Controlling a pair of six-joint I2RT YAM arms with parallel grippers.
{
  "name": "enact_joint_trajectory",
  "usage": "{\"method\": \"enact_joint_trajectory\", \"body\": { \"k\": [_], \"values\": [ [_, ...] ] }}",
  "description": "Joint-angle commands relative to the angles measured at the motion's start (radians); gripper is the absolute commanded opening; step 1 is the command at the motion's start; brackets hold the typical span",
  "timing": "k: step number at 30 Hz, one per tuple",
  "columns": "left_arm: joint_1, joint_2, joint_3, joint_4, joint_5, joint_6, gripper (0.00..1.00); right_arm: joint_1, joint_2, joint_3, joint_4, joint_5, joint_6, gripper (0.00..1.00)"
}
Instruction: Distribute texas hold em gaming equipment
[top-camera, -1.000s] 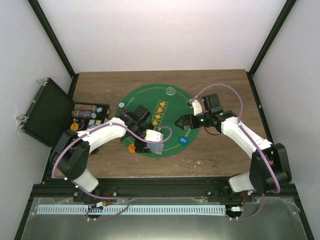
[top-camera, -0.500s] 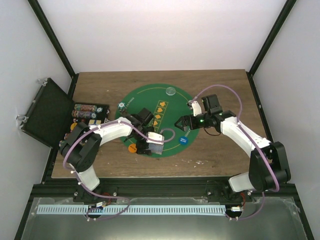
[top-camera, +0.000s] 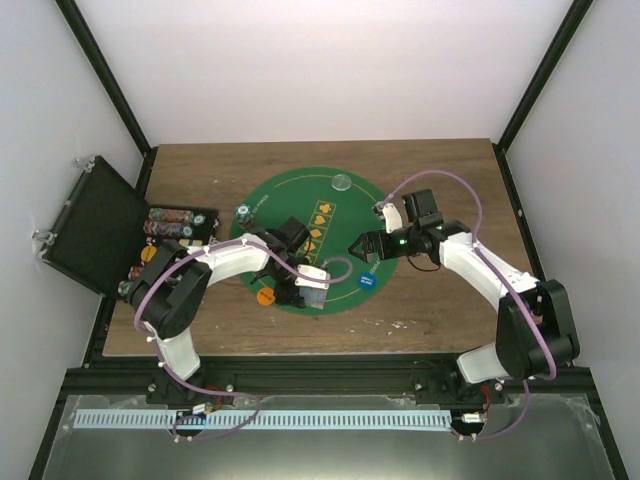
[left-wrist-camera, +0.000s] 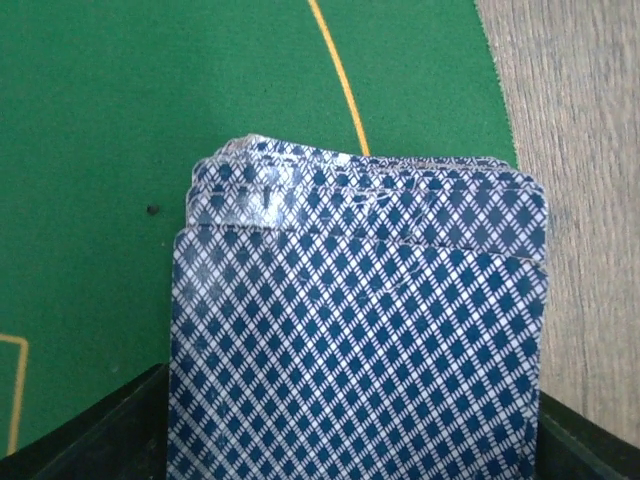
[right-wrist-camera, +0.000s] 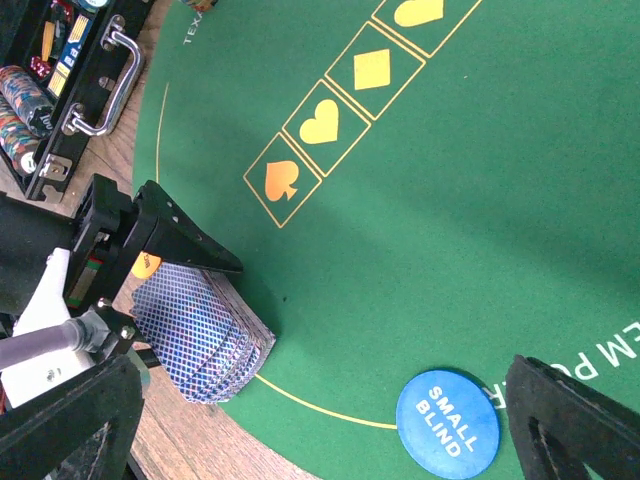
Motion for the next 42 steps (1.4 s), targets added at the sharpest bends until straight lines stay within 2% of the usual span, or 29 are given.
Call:
{"method": "enact_joint_trajectory", "body": {
  "k": [1, 9, 13, 19, 26, 30, 37, 42],
  "values": [
    [-0.011, 0.01, -0.003, 0.036, 0.023, -0.001, 0.75, 0.001, 0.007, 0.012, 0.016, -0.006, 0.01, 1.0],
    [-0.024, 0.013, -0.044, 0.075, -0.001, 0.016, 0.72, 0.0, 0.009, 0.013, 0.019, -0.001, 0.013, 1.0],
    [-0.027, 0.003, -0.046, 0.067, -0.007, 0.01, 0.59, 0.001, 0.006, 0.014, 0.019, -0.003, 0.02, 1.0],
    [-0.027, -0.071, -0.026, 0.046, 0.004, -0.039, 0.5, 0.001, 0.005, 0.011, 0.051, -0.045, 0.065, 1.0],
    [0.011, -0.189, 0.024, -0.063, -0.056, -0.098, 0.5, 0.0, 0.018, 0.002, 0.153, -0.215, 0.173, 1.0],
    [0.058, -0.218, 0.103, -0.164, -0.097, -0.124, 0.49, 0.03, 0.059, -0.023, 0.306, -0.364, 0.249, 1.0],
    [0.092, -0.24, 0.194, -0.246, -0.142, -0.137, 0.5, 0.107, 0.18, 0.011, 0.534, -0.478, 0.343, 1.0],
    [0.092, -0.24, 0.229, -0.271, -0.139, -0.138, 0.49, 0.144, 0.282, 0.082, 0.577, -0.497, 0.345, 0.99]
  ]
}}
